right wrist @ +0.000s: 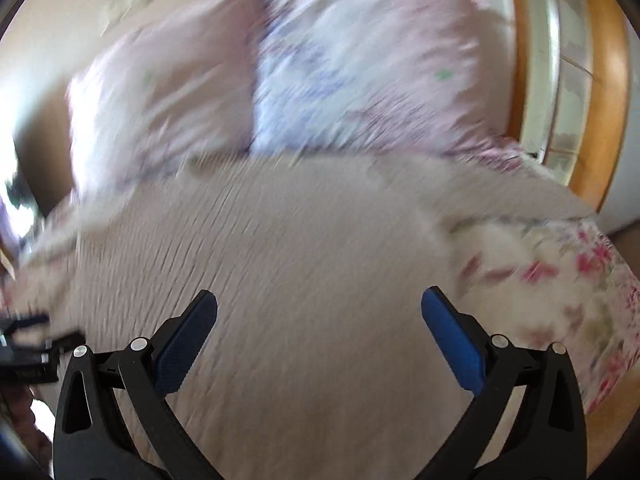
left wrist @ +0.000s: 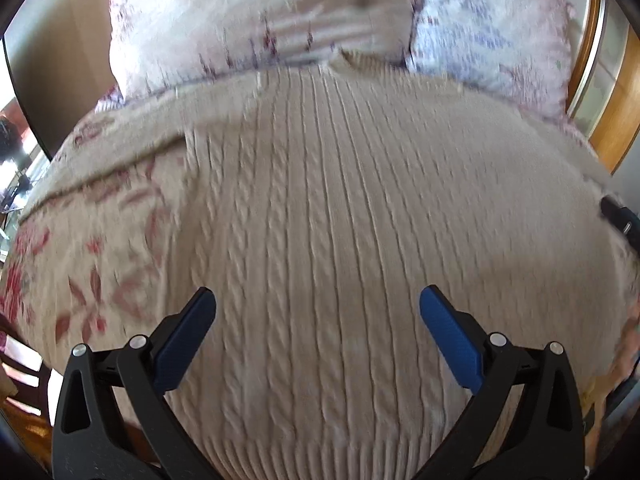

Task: Fold small clothes
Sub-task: 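Grasp the sweater sleeve cuff with the right gripper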

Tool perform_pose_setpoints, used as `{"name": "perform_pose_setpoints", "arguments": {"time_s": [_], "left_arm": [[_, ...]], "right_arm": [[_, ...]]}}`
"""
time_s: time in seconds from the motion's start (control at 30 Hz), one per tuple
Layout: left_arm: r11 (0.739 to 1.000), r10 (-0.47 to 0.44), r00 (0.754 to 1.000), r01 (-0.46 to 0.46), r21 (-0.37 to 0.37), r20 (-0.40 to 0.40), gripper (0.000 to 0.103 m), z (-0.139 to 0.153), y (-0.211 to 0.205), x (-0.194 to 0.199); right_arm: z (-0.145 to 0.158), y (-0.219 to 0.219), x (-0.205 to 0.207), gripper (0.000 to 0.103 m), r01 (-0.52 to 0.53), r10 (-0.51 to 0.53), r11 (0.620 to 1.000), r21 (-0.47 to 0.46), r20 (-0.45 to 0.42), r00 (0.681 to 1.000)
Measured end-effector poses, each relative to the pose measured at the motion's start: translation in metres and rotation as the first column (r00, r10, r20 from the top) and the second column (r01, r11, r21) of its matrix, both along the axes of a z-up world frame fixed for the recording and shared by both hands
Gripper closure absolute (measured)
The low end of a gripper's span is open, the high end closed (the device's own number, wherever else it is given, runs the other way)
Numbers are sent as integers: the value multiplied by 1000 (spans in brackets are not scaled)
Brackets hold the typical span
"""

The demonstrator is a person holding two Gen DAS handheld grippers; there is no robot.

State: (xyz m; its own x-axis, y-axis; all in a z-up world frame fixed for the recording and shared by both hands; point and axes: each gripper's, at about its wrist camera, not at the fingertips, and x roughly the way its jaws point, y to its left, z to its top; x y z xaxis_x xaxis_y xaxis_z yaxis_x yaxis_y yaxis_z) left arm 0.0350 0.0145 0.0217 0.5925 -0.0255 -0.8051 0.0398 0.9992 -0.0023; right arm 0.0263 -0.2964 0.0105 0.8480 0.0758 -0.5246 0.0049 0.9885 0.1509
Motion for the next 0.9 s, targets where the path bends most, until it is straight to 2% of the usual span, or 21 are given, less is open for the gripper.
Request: {"name": "perform_pose_setpoints", "arguments": {"time_s": [0.13,0.2,0.27,0.33,0.37,0.47,0.57,0.67,0.73,0.8,0.83,0.9], "left_arm": [[995,-5,999,9,-100,37,2,18,16,28],[995,8,999,-3,-102,46,2,24,21,41],[995,5,997,3,-103,76,2,31,24,55],[993,-7,993,20,-118,116,2,37,26,67],[991,-14,991,31,-128,133,2,39,27,70],[989,-36,988,56,-136,150,2,40,25,87],[990,-54,989,70,-119,136,2,36,20,102],[989,-55,990,72,-131,128,2,31,17,113],[986,-58,991,77,-151,123,2,28,17,118],[983,-62,991,81,-163,120,2,25,16,123],[983,-60,991,79,-164,118,2,23,16,124],[982,-64,991,83,-171,117,2,20,15,127]], "right_arm": [[20,-75,31,1,120,-123,985,124,19,992],[20,-123,56,9,205,-204,956,209,-28,979],[11,-166,72,20,288,-270,904,316,-99,958],[-5,-211,83,32,371,-329,810,454,-172,929],[-10,-225,85,38,401,-350,771,495,-197,916],[-30,-262,92,46,480,-405,658,580,-265,875],[-40,-276,101,50,527,-434,629,571,-305,848],[-50,-283,103,53,549,-436,584,597,-340,833],[-53,-287,105,55,550,-435,579,602,-343,833],[-52,-285,104,62,566,-446,586,580,-352,823],[-52,-286,100,63,571,-452,579,582,-355,819],[-53,-285,95,63,552,-438,559,618,-345,830]]}}
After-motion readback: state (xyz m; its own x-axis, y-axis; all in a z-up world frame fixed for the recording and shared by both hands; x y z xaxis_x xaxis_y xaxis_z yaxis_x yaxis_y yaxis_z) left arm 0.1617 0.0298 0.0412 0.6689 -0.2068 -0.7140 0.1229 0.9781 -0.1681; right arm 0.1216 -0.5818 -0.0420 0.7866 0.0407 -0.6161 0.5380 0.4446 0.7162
